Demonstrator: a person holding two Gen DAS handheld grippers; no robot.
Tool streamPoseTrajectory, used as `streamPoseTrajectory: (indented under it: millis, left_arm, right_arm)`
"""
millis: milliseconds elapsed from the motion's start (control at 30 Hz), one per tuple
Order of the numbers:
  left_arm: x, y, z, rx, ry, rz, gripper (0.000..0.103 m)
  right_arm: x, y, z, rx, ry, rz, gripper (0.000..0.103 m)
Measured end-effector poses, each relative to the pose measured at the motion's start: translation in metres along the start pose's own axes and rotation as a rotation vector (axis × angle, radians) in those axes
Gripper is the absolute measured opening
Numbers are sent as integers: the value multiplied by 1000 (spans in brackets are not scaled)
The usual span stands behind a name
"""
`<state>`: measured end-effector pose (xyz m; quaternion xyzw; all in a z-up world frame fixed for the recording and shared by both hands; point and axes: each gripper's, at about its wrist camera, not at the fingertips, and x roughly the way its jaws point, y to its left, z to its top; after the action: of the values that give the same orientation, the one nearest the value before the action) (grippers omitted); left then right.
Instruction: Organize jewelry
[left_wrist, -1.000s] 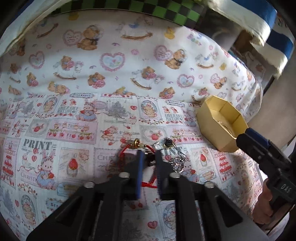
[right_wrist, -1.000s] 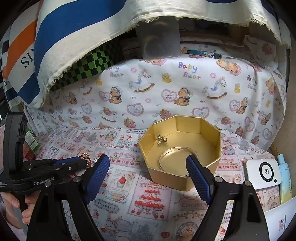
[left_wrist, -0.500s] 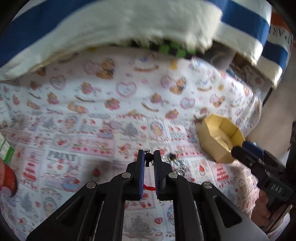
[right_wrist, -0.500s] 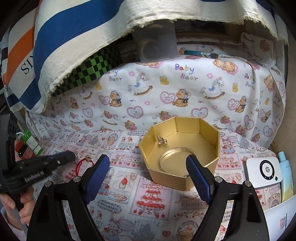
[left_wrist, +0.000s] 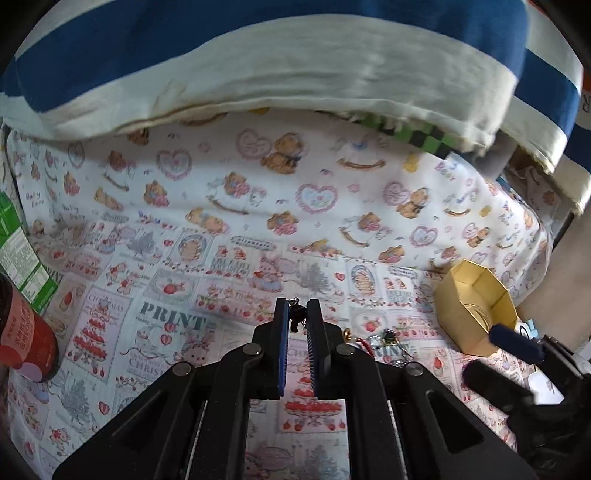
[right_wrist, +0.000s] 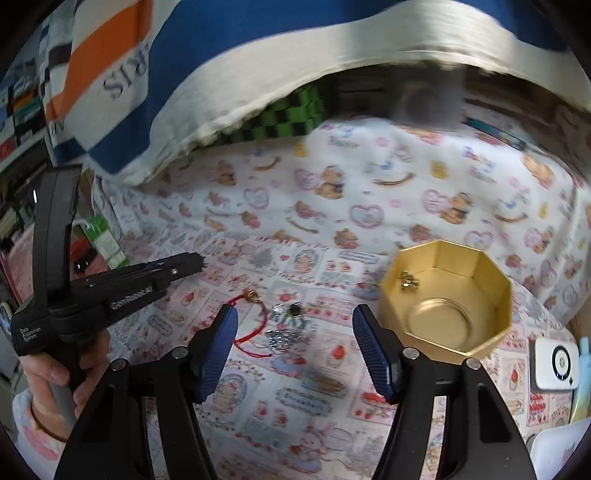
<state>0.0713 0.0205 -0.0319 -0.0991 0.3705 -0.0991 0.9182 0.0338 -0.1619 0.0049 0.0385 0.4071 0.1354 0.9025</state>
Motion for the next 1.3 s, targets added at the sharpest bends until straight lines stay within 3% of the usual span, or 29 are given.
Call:
streamPoseTrajectory:
  millis: [133,233,467,567,667,700,733,933,1100,1300]
  left_arm:
    - [4,9,1,-24,35,-7,9]
    - [10,11,-1,-25,45,28,9]
    - [11,22,1,-95,77,-29,9]
    - [6,24,3,-99,57,-10,9]
    - [5,26,4,-116,56,-19,9]
    - [4,27,4,-131,63,-32,9]
    - [4,29,4,-143,68,-39,9]
    - [-7,22,5,-122,24,-34,9]
    - [-12,16,5,-100,2,-37,9]
    - [-20,3,3,-13,-64,18,9]
  right_arm:
    - [32,4,1,9,157,-14,59]
    - [51,9,-1,4,216,-26,55]
    - [73,19,3,-32,239,-65,37]
    - [75,25,3,-97,234,-106,29]
    - [70,23,2,-92,251,-76,23]
    - [65,21,2,-84,246,-69,17]
    - [60,18,2,-74,238,-63,3]
    - [11,-4,-1,-2,76,7,3]
    - [-6,-30,-9,80,-1,68,2]
    - [-37,-38,-7,80,-143,94,2]
